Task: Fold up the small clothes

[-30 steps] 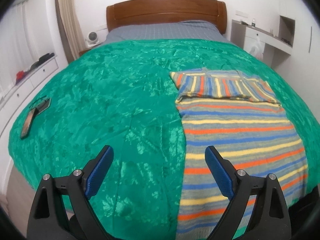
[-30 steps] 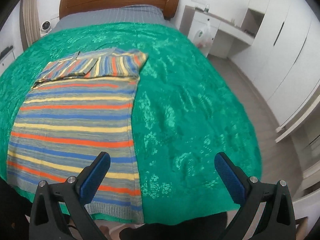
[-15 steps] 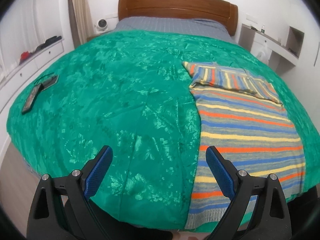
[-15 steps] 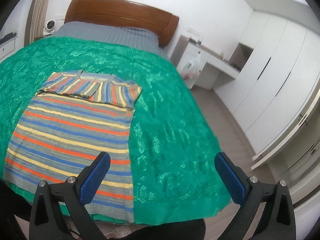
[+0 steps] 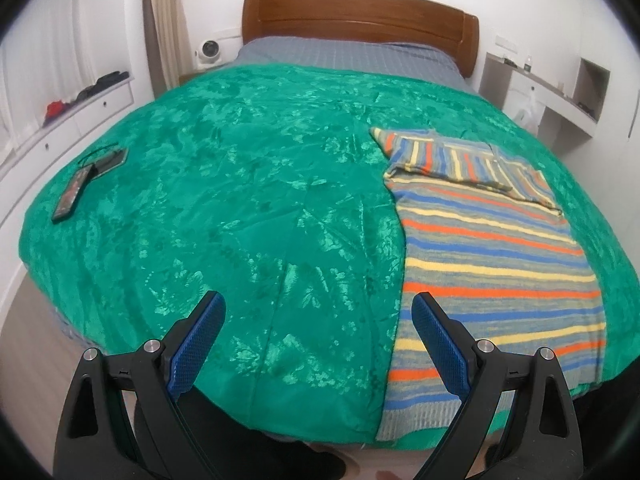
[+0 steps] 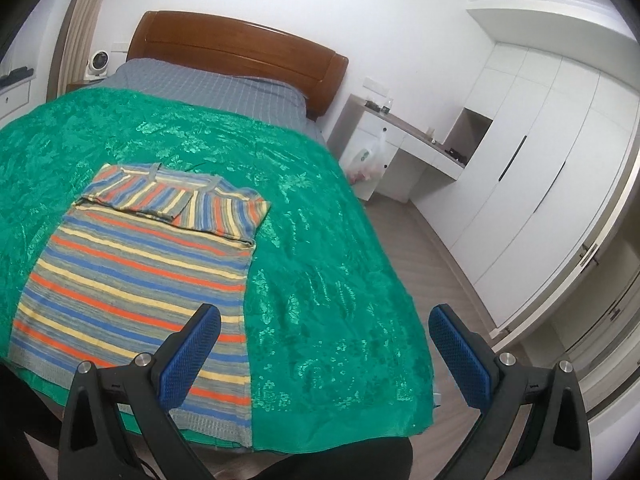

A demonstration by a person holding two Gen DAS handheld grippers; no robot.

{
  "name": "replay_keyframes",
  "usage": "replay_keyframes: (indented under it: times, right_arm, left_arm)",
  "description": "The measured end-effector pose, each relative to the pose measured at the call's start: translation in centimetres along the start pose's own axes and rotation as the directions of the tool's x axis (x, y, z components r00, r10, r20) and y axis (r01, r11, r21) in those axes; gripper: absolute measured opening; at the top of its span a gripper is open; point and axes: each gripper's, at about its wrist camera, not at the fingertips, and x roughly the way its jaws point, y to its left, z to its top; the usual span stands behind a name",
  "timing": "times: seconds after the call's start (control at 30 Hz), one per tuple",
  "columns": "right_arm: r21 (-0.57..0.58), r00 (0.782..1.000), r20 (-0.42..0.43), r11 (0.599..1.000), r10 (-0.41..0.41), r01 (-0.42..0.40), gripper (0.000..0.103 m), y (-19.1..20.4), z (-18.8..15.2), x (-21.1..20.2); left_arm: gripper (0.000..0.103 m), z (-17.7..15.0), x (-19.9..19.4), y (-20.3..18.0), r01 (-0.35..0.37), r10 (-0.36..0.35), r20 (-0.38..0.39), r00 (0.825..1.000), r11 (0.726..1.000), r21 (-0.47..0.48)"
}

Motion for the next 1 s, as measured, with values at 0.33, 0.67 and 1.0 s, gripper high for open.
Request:
replay_keyframes:
  times: [0.33, 0.67, 1.0]
  right_arm:
    - [0.04, 0.998, 0.003, 0.997, 0.065, -0.065, 0.102, -0.8, -0.2, 1.5]
    - [0.094, 0.996, 0.004, 0.991, 0.092, -0.092, 0.102, -2.2, -1.1, 2.0]
    - [0.131, 0.987, -0.005, 0.979, 0.158, -0.156, 0.102, -2.1, -2.6, 4.2]
  left_arm:
    - [0.096, 0.1, -1.0, -1.6, -0.011, 0.011, -0.027, 1.0, 1.0, 0.016]
    - [0.097, 0.7, -3.3, -5.0, -0.003, 0.003, -0.004, 1.0, 0.993, 0.117]
    - [0.098, -0.6, -0.5, -6.0, 0.024, -0.014, -0.066, 0.998, 0.987, 0.159]
